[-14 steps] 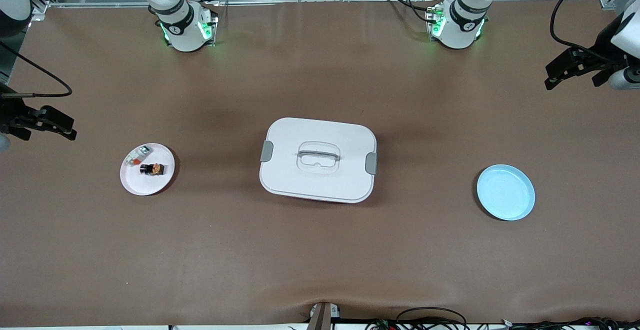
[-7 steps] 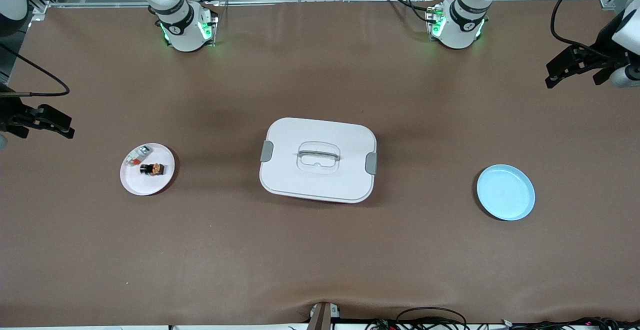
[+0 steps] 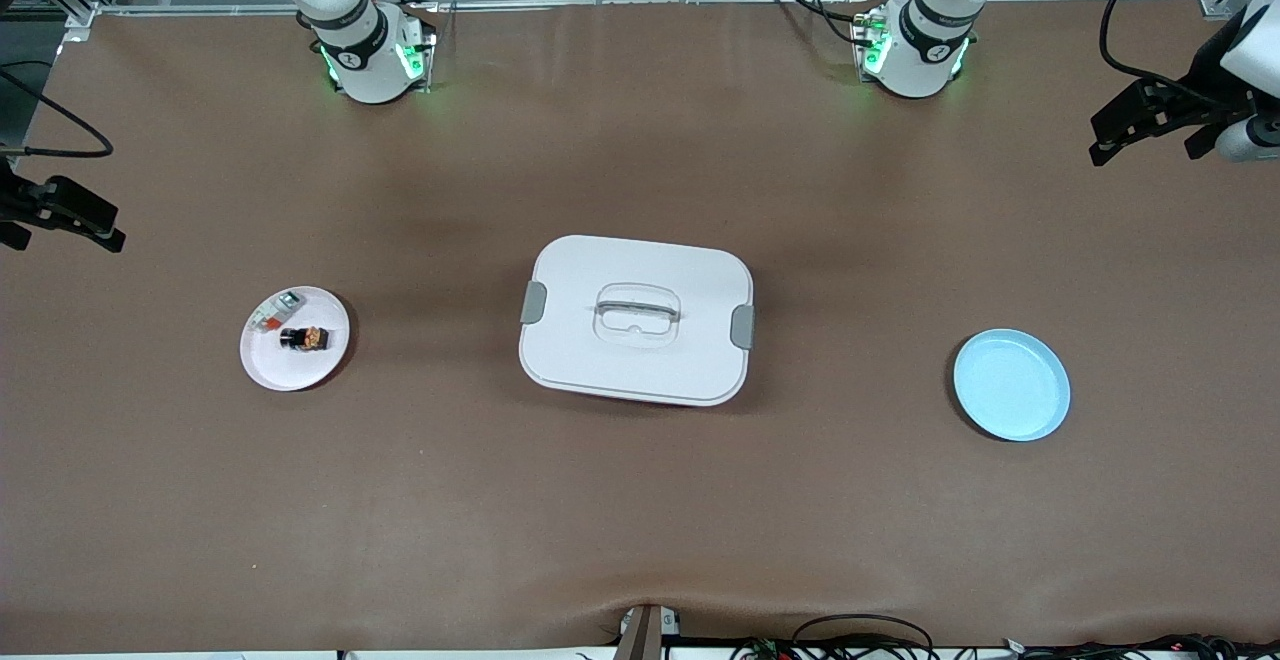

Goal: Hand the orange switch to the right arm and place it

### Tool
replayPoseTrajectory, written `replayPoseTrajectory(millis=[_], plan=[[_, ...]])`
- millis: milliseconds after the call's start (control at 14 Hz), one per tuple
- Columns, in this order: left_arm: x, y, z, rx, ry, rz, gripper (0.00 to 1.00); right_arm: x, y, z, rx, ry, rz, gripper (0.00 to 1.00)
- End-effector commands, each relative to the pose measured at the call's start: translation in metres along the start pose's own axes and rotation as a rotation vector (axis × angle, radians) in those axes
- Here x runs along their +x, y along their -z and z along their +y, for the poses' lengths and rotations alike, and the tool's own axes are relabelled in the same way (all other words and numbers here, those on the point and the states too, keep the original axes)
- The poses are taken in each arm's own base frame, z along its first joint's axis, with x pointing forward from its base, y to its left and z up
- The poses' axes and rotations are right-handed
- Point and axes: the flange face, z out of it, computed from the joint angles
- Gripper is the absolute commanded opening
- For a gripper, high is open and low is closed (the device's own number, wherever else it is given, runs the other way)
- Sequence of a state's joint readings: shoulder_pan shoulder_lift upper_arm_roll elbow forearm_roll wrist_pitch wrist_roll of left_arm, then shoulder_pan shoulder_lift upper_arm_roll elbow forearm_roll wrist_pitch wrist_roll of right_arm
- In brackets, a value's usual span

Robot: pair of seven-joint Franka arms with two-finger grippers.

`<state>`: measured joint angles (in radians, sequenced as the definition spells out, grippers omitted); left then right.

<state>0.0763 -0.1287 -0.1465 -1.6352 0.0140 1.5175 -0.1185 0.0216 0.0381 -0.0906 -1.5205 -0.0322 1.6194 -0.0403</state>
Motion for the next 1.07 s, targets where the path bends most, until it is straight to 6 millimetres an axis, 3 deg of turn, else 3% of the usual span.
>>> replayPoseTrajectory(millis=[0, 499, 997], plan=[[-0.009, 0.002, -0.001, 0.014, -0.01, 0.003, 1.0, -0.011, 0.003, 0.008, 0.013, -0.017, 0.013, 1.0], [-0.002, 0.011, 0.0, 0.011, -0.01, 0.02, 1.0, -0.012, 0.004, -0.001, 0.014, 0.0, 0.003, 1.0], [0.011, 0.005, 0.001, 0.004, 0.0, 0.009, 1.0, -0.013, 0.005, -0.003, 0.015, 0.0, -0.005, 1.0]])
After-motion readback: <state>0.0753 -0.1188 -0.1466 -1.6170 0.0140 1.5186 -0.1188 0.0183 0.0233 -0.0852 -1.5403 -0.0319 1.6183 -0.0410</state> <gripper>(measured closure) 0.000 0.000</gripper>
